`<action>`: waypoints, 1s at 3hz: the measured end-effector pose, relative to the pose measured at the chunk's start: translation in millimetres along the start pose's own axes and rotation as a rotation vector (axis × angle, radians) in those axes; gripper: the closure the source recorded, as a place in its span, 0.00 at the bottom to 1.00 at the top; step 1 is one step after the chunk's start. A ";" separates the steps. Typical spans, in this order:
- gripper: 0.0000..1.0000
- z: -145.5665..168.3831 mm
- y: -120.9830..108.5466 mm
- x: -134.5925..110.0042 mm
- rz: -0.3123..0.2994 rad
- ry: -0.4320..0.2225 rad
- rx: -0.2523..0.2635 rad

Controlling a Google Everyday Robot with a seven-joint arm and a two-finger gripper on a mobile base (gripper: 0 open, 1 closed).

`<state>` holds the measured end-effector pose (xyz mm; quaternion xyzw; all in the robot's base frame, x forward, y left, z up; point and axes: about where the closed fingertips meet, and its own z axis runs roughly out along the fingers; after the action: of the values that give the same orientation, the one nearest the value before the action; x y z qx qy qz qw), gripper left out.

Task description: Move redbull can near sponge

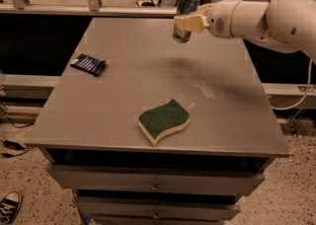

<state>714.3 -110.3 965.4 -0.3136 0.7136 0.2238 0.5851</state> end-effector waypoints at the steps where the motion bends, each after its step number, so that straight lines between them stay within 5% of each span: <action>1: 1.00 -29.3 42.6 16.7 0.006 0.027 -0.042; 3: 1.00 -96.5 88.2 55.3 -0.043 0.105 -0.057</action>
Offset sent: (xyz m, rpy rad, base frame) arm -0.1620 -0.0203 -0.0416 -0.1219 0.1018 0.0550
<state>578.1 -124.8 928.0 -0.3569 0.7297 0.2146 0.5424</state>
